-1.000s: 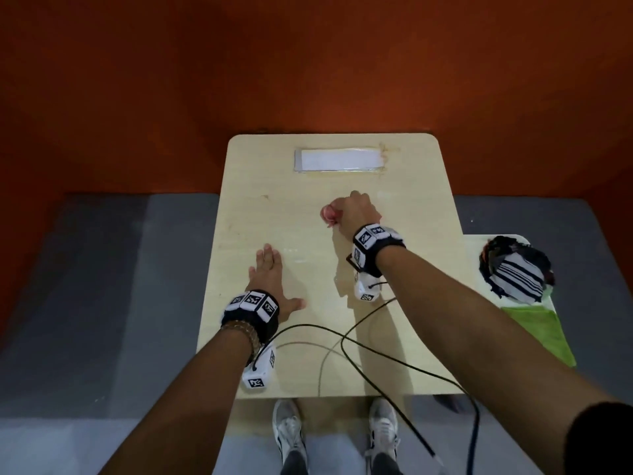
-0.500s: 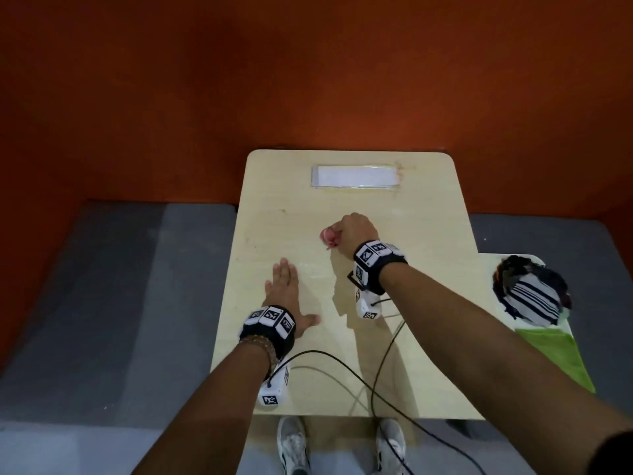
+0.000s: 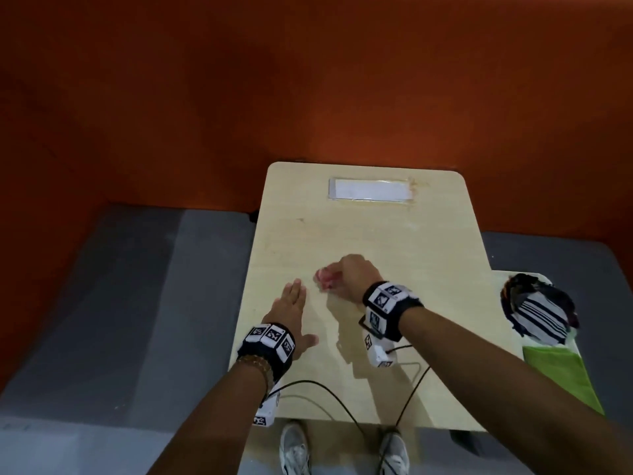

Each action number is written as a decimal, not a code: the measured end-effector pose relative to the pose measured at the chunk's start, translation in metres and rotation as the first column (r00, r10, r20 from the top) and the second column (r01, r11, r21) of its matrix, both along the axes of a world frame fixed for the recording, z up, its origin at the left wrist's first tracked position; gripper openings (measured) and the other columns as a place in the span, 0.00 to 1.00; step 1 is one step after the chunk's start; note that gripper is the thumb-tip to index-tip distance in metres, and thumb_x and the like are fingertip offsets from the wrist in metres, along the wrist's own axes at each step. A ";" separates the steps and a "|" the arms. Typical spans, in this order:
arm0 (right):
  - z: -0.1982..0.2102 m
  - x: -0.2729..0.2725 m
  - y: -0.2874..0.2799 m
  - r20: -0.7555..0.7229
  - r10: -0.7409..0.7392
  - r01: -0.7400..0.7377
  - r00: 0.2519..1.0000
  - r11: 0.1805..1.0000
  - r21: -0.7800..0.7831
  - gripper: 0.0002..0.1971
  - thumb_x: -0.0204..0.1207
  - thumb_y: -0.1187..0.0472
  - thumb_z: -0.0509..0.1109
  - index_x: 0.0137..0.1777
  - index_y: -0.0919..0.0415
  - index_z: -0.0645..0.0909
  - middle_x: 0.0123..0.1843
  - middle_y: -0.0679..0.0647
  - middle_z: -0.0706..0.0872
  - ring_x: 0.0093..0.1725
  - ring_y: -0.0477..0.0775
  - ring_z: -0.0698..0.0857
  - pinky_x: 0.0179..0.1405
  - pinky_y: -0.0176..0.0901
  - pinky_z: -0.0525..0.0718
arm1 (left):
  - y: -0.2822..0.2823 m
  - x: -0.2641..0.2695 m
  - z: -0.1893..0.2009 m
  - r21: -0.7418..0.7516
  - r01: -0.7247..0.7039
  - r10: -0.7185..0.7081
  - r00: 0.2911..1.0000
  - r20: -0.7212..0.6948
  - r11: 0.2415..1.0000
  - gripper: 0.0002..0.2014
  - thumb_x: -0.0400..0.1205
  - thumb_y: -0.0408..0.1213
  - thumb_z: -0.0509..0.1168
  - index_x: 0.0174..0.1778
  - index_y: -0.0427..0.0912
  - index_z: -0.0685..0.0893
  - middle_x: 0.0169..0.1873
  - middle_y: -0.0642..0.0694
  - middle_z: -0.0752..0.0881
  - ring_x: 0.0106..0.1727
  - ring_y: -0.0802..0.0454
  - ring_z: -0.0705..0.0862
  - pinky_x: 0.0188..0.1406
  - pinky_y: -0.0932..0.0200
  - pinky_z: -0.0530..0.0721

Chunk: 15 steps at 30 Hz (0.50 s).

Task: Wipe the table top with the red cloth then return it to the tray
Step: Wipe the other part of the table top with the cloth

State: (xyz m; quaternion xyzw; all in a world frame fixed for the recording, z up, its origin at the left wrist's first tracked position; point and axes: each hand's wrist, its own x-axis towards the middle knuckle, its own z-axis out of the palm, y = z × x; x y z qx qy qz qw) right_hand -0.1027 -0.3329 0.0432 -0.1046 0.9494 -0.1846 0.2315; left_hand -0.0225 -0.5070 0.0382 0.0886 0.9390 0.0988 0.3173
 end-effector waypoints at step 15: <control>-0.027 -0.076 -0.063 -0.045 -0.068 0.073 0.997 0.991 0.113 0.10 0.68 0.59 0.62 0.41 0.47 0.84 0.48 0.55 0.81 0.51 0.61 0.82 0.49 0.50 0.85 | -0.025 0.005 -0.013 0.078 -0.074 0.078 0.996 -0.041 0.994 0.54 0.77 0.57 0.67 0.83 0.40 0.33 0.81 0.47 0.28 0.83 0.49 0.31 0.84 0.54 0.40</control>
